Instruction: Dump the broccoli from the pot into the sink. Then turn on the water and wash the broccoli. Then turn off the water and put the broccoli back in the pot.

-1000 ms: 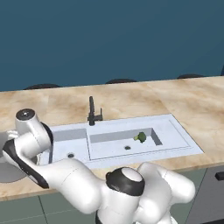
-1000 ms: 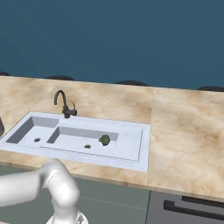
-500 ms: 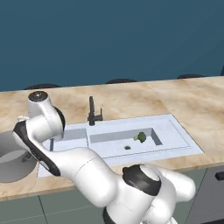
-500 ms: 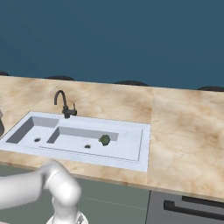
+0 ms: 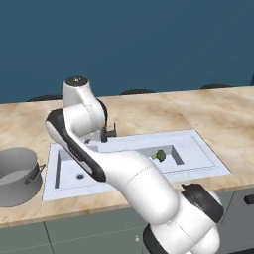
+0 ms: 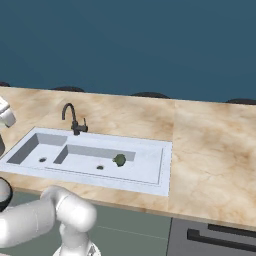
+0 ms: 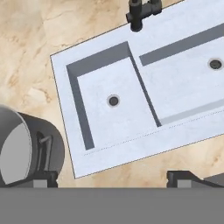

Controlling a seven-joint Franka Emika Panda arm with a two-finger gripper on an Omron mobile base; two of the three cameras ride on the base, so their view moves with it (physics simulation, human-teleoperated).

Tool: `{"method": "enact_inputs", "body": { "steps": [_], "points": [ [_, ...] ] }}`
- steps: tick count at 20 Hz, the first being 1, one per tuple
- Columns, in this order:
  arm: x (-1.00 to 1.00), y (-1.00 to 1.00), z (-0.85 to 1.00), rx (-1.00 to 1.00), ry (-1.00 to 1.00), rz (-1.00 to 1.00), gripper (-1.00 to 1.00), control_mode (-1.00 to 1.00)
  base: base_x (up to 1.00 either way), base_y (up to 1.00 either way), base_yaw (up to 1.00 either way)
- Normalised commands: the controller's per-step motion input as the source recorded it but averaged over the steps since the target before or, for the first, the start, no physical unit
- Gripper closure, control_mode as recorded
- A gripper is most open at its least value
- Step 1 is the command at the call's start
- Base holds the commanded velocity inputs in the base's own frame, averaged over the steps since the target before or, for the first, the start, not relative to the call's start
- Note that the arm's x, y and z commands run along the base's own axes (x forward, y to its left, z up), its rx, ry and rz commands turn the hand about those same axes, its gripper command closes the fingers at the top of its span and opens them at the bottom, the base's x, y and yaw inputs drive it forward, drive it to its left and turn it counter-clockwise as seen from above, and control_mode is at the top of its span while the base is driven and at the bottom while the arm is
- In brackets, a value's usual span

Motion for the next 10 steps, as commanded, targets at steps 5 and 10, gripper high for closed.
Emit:
{"method": "enact_inputs", "body": {
  "steps": [5, 10],
  "points": [
    [-0.29, -1.00, 0.32, 0.00, 0.00, 0.00, -1.00, -1.00, 0.00, 0.00, 0.00],
    [-0.02, -1.00, 0.17, 0.00, 0.00, 0.00, -1.00, -1.00, 0.00, 0.00, 0.00]
  ]
}}
